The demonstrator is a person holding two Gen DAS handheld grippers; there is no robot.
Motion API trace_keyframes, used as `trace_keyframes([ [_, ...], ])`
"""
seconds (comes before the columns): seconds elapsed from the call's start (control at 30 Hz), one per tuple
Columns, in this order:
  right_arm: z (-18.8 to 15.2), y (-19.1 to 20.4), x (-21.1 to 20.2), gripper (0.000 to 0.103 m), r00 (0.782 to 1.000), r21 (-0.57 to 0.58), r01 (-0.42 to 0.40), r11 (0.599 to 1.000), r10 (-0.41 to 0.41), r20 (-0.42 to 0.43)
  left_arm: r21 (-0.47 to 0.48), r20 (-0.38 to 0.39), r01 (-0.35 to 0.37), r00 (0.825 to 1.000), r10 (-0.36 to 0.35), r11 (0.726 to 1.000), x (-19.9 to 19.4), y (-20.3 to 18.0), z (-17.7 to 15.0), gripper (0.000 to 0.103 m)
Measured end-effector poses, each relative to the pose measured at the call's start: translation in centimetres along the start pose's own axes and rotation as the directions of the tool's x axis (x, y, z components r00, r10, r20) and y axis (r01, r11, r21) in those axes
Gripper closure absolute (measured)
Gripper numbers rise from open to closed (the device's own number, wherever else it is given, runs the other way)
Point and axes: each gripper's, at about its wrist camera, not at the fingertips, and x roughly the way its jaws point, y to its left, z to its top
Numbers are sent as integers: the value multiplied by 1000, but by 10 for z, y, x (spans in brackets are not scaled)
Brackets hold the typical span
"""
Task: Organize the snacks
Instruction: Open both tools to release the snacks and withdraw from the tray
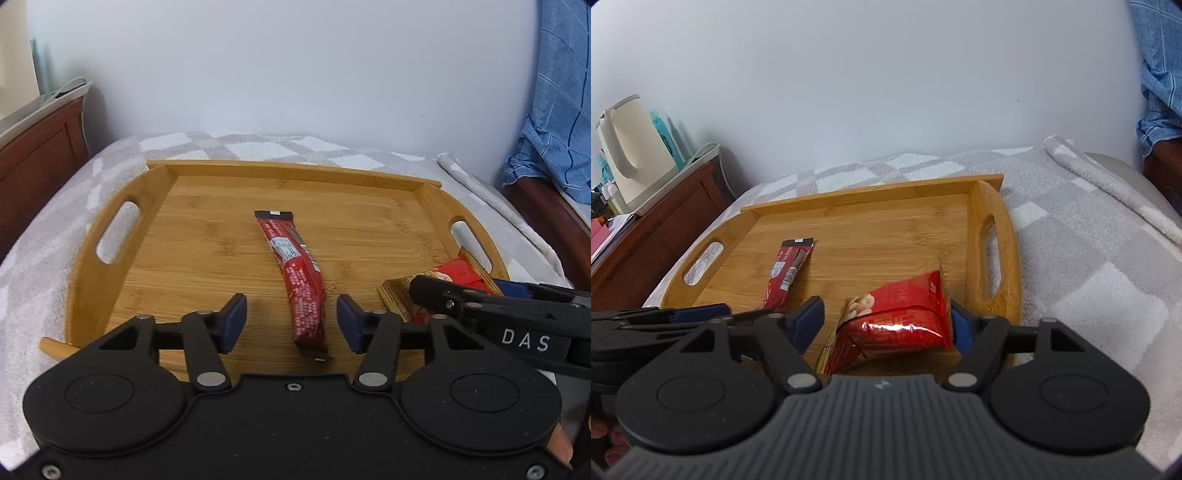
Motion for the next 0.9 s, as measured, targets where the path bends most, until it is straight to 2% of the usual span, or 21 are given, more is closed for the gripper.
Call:
trace_keyframes([
  [0.2, 0, -1, -11, 12, 1000, 15, 3, 1000, -3, 26, 19, 30, -17, 999, 16, 1000, -22, 6, -2, 31],
  [0.27, -1, -1, -15, 11, 999, 19, 6, 1000, -7, 37, 23, 41, -12, 999, 11, 1000, -31, 8, -4, 21],
  [0.53, -15, 12, -44, 6, 997, 6, 2, 1000, -2, 75, 43, 75, -14, 997, 11, 999, -67, 12, -21, 17],
  [0.67, -26, 18, -65, 0, 994, -11, 5, 1000, -4, 105, 40, 83, -11, 997, 8, 999, -84, 15, -33, 14],
  [0.9, -44, 22, -86, 0, 990, 0, 23, 1000, -23, 140, 59, 94, -7, 996, 1, 998, -111, 16, -57, 11],
])
